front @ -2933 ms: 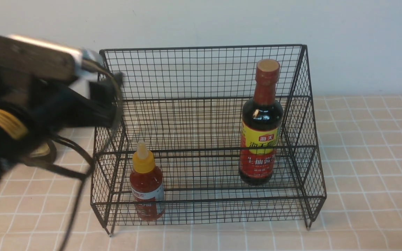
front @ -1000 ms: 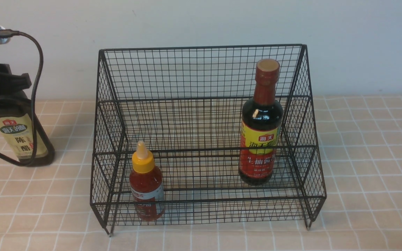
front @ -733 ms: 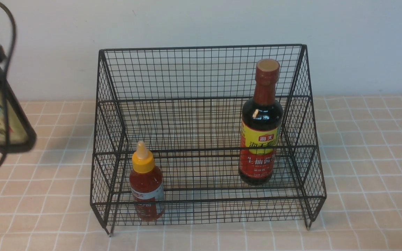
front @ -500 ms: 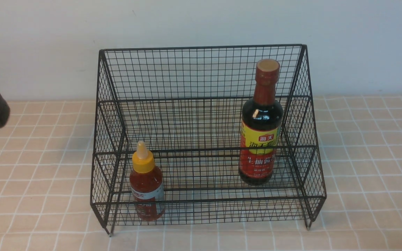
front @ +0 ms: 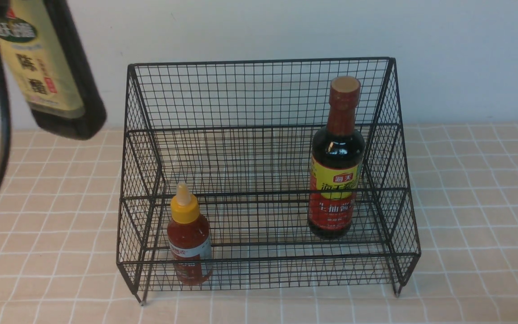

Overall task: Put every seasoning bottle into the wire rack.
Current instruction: Use the left arm to put the condiment bottle back on the shelf

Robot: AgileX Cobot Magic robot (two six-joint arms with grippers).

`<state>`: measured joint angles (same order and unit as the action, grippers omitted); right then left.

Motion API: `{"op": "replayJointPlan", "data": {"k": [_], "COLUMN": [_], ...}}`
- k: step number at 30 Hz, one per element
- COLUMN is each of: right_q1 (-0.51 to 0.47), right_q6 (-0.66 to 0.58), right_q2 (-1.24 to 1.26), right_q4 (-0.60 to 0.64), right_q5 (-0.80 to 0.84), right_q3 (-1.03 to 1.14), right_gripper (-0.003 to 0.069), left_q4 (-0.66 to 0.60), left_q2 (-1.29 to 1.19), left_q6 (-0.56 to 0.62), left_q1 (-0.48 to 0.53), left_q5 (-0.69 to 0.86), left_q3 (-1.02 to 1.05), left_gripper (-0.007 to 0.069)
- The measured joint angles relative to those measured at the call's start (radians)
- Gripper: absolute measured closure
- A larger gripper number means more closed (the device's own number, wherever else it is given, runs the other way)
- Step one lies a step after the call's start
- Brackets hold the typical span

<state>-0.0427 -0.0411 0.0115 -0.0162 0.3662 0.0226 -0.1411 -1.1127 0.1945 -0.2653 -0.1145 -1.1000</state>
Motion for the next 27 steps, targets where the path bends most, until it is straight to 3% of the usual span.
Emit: {"op": "replayJointPlan", "data": {"k": [6, 20, 27], "right_q1": [0.000, 0.000, 0.000], "right_q6": [0.000, 0.000, 0.000], "right_q2": [0.000, 0.000, 0.000], "right_q4": [0.000, 0.000, 0.000], "right_q5": [0.000, 0.001, 0.001], "right_q3": [0.000, 0.000, 0.000], "right_gripper": [0.0673, 0.0673, 0.0673], "left_q4": [-0.048, -0.168, -0.255], "left_q2": [-0.114, -0.255, -0.257], "left_q6": [0.001, 0.027, 0.147], "left_q1": [-0.081, -0.096, -0.097], "left_q5": [-0.038, -0.023, 0.054], "left_q3": [0.002, 0.004, 0.008], "left_gripper": [0.0320, 0.0320, 0.0320]}}
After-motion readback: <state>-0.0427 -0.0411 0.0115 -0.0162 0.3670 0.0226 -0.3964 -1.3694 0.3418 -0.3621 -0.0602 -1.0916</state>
